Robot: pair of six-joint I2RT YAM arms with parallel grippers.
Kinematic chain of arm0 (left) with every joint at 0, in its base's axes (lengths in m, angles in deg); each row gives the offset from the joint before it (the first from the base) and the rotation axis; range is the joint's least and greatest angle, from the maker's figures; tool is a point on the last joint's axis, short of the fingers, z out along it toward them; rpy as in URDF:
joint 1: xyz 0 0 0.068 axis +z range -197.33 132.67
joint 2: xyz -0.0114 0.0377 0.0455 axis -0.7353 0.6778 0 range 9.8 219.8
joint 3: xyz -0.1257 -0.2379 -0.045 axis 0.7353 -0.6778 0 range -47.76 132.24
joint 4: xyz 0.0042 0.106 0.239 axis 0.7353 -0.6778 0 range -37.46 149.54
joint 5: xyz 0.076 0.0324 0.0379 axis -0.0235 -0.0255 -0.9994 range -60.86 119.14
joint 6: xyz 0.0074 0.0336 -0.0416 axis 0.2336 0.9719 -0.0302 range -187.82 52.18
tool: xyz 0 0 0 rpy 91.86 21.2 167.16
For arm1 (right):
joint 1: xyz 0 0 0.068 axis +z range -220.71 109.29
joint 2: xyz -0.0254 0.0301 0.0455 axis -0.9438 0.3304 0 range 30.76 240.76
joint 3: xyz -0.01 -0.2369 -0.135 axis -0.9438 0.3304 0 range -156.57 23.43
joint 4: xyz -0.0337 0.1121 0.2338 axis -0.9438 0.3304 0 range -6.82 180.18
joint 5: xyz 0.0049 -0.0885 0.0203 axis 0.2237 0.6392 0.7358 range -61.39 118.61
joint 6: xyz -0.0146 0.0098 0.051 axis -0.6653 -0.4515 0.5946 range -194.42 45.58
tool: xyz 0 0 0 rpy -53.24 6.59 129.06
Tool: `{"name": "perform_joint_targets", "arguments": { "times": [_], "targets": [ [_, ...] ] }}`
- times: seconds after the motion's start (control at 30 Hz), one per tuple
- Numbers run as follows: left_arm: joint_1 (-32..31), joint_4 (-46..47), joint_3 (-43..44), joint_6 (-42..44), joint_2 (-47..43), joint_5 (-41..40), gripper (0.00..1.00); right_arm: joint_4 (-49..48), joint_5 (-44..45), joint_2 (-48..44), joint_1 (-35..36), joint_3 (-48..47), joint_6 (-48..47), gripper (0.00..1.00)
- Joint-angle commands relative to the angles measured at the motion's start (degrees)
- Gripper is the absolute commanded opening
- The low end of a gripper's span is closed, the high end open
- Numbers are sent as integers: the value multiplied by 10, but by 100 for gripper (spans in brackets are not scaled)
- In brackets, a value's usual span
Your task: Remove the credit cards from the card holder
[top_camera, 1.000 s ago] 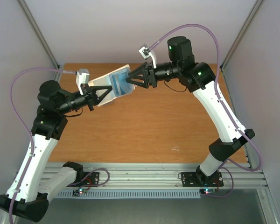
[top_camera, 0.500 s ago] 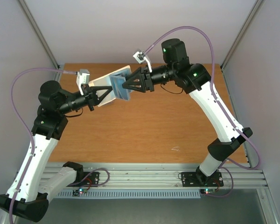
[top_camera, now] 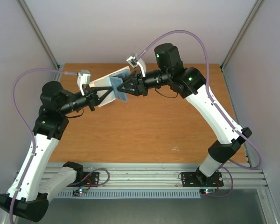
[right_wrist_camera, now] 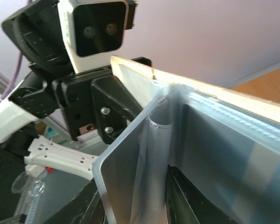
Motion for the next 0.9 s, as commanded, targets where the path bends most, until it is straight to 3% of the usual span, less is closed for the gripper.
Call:
{"name": "perform_joint_targets", "arguments": {
  "times": [0.0,0.23,0.4,0.53,0.7,0.87],
  "targets": [
    [-1,38,-6,-4,-14,7,0,-33,47,-19,3,17,10,28],
    [-1,53,-20,-15,-17,16,3,-41,48,-20,3,14,31,10],
    [-1,116,-46,-42,-22,58,28,-1,82,-17,1,-7,17,3],
    [-2,200,-62,-124,-19,77,42,-1,8,-12,4,-11,5,2],
    [-3,188,-61,-124,-12,61,32,-14,-16,-14,6,-9,-2,1],
    [-12,185,-63,-115,-7,52,10,-24,-28,-11,8,-9,-1,3]
  ]
}}
